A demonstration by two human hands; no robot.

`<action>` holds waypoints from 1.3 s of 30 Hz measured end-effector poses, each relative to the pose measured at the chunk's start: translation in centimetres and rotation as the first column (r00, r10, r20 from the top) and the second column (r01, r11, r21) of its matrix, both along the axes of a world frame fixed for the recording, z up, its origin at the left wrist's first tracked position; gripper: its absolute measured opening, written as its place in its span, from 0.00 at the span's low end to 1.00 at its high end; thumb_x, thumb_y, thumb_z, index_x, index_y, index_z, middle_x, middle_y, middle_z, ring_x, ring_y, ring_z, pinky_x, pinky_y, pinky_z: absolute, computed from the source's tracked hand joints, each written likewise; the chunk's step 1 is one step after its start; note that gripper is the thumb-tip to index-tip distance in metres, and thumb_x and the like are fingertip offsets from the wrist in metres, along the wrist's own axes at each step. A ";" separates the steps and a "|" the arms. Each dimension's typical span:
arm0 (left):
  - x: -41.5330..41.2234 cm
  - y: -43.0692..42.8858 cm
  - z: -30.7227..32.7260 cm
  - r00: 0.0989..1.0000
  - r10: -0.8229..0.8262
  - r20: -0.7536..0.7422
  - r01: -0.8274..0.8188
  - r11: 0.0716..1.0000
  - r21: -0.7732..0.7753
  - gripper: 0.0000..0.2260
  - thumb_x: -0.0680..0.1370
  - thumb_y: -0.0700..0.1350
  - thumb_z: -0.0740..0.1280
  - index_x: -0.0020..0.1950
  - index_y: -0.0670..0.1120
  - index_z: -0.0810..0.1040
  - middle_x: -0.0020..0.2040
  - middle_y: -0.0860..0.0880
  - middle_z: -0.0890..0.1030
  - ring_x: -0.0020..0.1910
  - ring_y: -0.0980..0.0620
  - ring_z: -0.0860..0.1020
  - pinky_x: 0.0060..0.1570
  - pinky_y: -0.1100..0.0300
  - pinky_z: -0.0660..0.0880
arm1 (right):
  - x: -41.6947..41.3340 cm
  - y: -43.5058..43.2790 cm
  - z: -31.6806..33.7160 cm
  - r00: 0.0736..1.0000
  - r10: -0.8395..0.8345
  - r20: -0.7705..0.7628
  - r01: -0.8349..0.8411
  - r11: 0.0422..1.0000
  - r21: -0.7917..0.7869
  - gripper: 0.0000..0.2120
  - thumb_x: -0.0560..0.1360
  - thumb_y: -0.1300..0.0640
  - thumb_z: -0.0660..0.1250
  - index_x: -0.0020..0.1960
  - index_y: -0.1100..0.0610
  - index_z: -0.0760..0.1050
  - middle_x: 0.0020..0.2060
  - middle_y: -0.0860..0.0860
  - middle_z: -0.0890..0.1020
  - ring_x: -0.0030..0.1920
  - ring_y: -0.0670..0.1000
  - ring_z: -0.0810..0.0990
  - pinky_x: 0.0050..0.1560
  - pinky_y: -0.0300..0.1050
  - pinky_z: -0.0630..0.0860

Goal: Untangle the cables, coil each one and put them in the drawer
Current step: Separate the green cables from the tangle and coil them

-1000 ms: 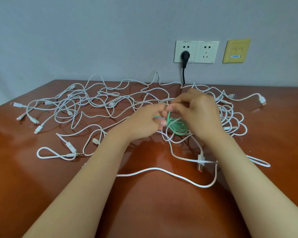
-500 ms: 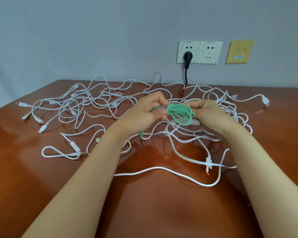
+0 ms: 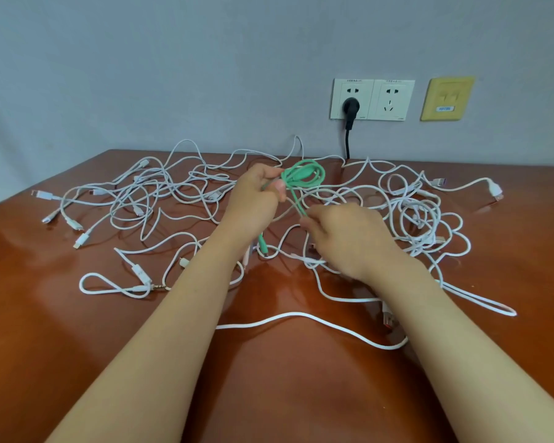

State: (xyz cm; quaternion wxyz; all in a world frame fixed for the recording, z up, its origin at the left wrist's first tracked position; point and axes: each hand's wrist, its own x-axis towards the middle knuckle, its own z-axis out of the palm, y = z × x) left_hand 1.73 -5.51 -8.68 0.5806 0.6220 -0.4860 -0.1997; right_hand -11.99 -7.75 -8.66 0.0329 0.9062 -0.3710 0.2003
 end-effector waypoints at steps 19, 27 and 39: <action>-2.0 1.1 -0.4 0.835 -0.301 0.461 0.196 0.945 0.262 0.08 0.78 0.35 0.57 0.49 0.49 0.70 0.44 0.48 0.76 0.41 0.52 0.73 0.37 0.67 0.67 | -1.6 -2.1 0.4 0.759 -0.125 0.639 -0.083 0.955 0.284 0.04 0.68 0.52 0.74 0.36 0.47 0.80 0.35 0.47 0.81 0.37 0.46 0.78 0.41 0.43 0.74; -2.2 1.2 -0.4 0.887 -0.396 0.238 0.368 0.917 0.156 0.15 0.79 0.31 0.55 0.56 0.51 0.65 0.36 0.50 0.74 0.39 0.52 0.70 0.39 0.67 0.66 | -2.7 -3.0 0.5 0.629 -0.366 0.686 -0.334 0.669 0.664 0.06 0.67 0.59 0.74 0.41 0.60 0.81 0.28 0.49 0.82 0.31 0.46 0.79 0.38 0.38 0.76; -1.9 0.5 -0.1 0.946 -0.324 0.006 0.323 0.943 -0.085 0.15 0.79 0.31 0.56 0.57 0.49 0.73 0.46 0.49 0.78 0.42 0.64 0.76 0.49 0.70 0.71 | -1.7 -2.4 -0.2 0.662 -0.315 0.680 -0.428 0.586 0.688 0.09 0.74 0.60 0.68 0.35 0.57 0.78 0.29 0.52 0.81 0.22 0.44 0.68 0.22 0.31 0.63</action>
